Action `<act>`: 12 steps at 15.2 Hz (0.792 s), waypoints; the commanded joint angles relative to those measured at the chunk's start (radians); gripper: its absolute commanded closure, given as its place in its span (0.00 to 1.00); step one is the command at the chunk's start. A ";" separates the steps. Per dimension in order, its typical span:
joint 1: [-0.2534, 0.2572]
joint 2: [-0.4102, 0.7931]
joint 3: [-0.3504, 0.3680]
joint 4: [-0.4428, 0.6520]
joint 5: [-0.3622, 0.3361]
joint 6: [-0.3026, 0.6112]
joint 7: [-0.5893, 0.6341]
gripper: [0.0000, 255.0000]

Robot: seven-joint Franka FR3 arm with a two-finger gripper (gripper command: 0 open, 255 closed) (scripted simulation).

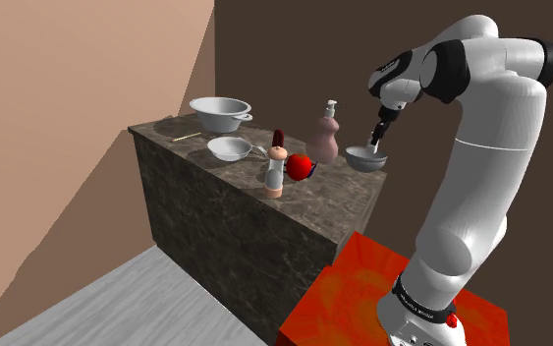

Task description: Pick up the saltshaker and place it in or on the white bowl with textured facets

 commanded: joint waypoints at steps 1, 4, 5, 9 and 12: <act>0.000 0.000 0.000 0.000 0.000 0.000 0.000 0.00; 0.017 -0.056 -0.013 0.044 -0.053 -0.083 0.035 0.00; 0.021 -0.069 -0.015 0.058 -0.065 -0.105 0.043 0.00; 0.021 -0.069 -0.015 0.058 -0.065 -0.105 0.043 0.00; 0.021 -0.069 -0.015 0.058 -0.065 -0.105 0.043 0.00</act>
